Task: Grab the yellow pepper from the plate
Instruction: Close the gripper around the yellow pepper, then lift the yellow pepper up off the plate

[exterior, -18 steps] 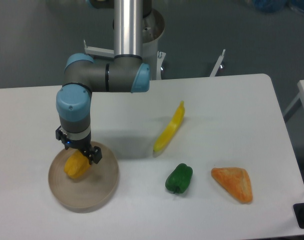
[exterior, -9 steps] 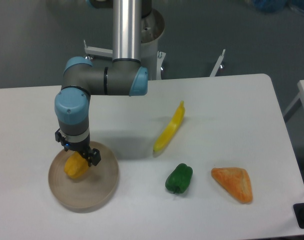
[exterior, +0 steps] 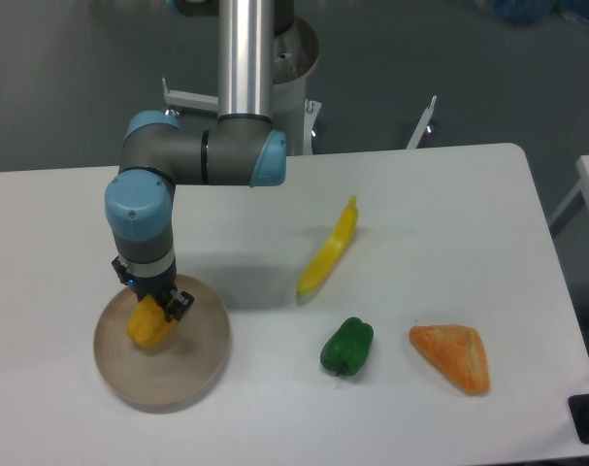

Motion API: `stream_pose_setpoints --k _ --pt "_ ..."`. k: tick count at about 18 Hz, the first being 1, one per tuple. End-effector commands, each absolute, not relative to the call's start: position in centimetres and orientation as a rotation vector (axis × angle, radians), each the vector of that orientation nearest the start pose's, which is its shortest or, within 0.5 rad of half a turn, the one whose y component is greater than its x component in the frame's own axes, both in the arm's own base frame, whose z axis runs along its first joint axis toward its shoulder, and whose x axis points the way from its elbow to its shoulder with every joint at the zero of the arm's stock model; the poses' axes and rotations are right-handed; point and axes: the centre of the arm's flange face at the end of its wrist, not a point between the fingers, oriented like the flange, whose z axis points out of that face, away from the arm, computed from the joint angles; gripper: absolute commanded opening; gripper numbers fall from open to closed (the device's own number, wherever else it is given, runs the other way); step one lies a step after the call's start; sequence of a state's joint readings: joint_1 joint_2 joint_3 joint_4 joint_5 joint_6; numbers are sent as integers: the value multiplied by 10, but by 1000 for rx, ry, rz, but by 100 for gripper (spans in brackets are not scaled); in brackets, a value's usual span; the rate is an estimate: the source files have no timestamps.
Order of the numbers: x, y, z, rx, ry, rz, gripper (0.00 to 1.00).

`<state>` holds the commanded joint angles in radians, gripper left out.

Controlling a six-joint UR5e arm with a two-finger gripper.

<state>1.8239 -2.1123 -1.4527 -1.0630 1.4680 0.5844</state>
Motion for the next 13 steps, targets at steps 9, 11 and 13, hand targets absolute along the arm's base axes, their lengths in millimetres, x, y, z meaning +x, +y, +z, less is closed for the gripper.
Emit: stream_pose_setpoints --k 9,11,13 --pt "-97 693 338 -2891 563 39 58" --pt "-126 686 348 -2878 581 63 58" --pt "-163 677 353 -2874 592 83 58"
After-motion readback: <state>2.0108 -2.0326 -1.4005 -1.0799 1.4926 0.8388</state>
